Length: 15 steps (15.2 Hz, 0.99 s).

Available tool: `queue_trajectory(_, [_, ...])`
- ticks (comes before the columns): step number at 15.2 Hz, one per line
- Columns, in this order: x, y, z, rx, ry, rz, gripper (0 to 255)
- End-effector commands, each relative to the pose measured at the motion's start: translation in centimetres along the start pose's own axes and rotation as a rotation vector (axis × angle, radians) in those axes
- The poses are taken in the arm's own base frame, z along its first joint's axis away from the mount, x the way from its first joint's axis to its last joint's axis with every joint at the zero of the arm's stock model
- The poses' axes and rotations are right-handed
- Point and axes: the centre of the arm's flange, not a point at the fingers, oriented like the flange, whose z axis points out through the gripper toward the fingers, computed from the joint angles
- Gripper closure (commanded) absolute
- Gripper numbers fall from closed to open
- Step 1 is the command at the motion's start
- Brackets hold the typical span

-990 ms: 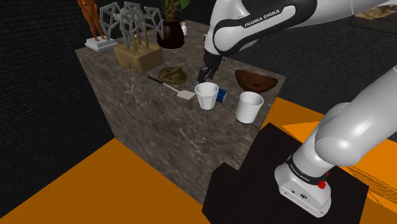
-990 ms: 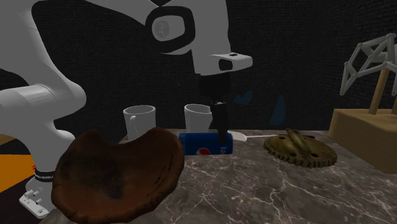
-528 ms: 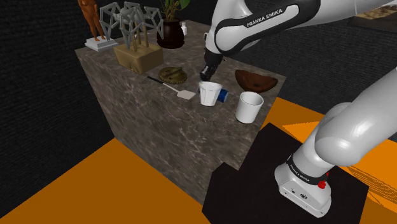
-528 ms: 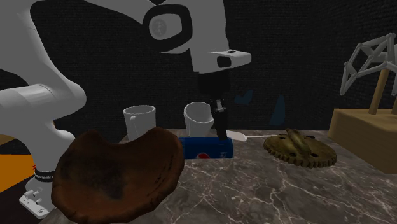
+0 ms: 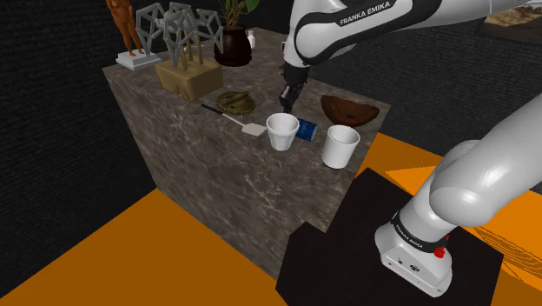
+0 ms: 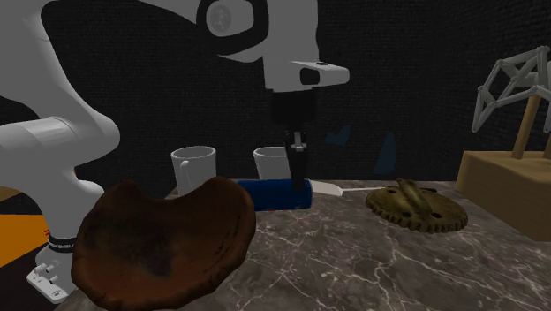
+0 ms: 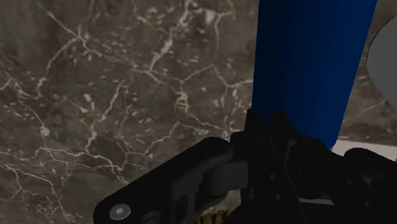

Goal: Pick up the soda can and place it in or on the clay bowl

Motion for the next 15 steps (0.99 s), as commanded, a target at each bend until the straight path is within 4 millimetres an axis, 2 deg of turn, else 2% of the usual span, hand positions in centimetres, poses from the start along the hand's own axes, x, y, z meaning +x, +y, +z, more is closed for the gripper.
queue_trajectory(1, [-1.1,-0.6,0.9,0.026,-0.024,-0.029,0])
queue_trajectory(7, [-8.4,0.0,0.3,0.108,-0.052,-0.177,0])
queue_trajectory(8, [-8.6,0.1,0.3,0.11,-0.053,-0.181,0])
queue_trajectory(15, [-8.9,-0.4,4.2,0.11,-0.053,-0.181,0])
